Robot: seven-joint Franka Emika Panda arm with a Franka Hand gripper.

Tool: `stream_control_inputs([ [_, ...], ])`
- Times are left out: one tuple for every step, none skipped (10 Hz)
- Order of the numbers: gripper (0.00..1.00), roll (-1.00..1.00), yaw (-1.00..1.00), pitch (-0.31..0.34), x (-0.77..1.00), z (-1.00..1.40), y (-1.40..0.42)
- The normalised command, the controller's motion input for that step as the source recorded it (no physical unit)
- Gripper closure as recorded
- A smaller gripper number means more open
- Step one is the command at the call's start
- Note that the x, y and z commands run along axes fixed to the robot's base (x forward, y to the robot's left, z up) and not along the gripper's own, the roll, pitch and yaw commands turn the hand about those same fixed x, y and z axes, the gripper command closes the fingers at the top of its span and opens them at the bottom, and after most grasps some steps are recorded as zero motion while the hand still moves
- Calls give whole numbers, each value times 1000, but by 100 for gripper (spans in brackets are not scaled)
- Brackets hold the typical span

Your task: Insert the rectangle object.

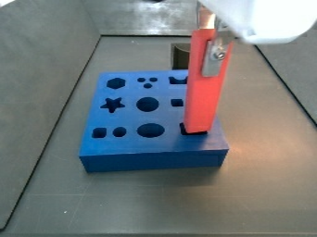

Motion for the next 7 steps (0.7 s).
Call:
stream_control_inputs([
  [100,216,-909,93,-103,-134,0],
  [100,130,-414,97,151,0,-223],
  [100,0,0,0,0,-37,0],
  [100,0,103,0,31,-166,0],
  [100,6,169,16,17,-151,57],
  [100,30,117,0,0,-120,51],
  [100,47,63,0,-9,-137,0],
])
